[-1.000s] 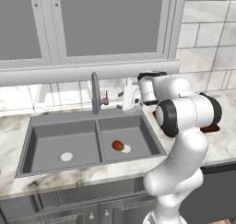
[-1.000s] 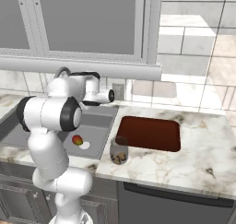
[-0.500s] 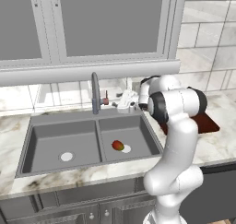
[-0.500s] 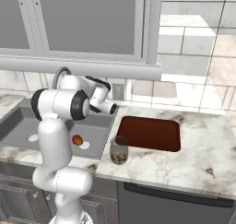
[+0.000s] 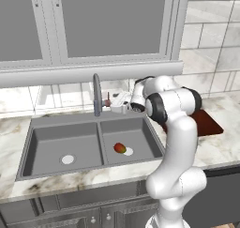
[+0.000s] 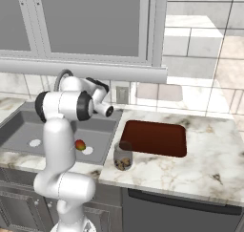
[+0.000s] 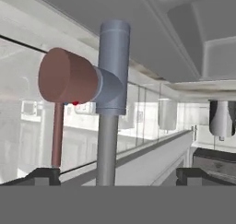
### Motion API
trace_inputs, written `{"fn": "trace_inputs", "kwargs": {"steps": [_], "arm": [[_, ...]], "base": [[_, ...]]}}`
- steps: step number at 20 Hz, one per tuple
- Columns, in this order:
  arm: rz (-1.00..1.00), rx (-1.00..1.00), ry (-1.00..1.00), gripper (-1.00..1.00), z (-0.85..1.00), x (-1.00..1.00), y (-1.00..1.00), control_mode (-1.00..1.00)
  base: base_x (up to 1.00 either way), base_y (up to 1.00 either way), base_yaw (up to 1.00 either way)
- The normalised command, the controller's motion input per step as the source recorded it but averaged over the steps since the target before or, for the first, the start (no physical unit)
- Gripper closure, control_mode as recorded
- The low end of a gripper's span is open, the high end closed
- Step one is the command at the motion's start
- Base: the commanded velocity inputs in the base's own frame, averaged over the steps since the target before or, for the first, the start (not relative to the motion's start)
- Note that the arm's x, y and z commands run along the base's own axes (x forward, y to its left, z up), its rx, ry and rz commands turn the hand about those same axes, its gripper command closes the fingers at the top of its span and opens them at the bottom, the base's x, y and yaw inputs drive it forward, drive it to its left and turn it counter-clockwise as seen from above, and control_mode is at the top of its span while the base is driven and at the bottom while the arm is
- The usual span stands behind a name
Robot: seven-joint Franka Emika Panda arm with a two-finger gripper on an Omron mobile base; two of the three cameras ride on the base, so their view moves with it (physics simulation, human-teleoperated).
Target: Pick up all produce items and place them in the sink. Turn on the sink faucet to wash them. Then turn the sink off and put them in the tray.
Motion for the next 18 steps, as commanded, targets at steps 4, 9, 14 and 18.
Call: {"fn": "trace_inputs", "kwargs": {"steps": [4,9,14,18], "arm": [[-0.02,0.0,0.0,-1.0,-0.07,0.44,0.0,-1.0],[0.0,0.0,0.0,-1.0,-0.14,0.53,-0.01,-1.0],[0.0,0.02,0.0,-1.0,-0.17,0.44,0.0,-1.0],[0.0,0.01,0.04,-1.0,-0.18,0.44,0.0,-1.0]], "base": [[0.0,0.0,0.0],[0.0,0.0,0.0],[0.0,0.0,0.0],[0.0,0.0,0.0]]}}
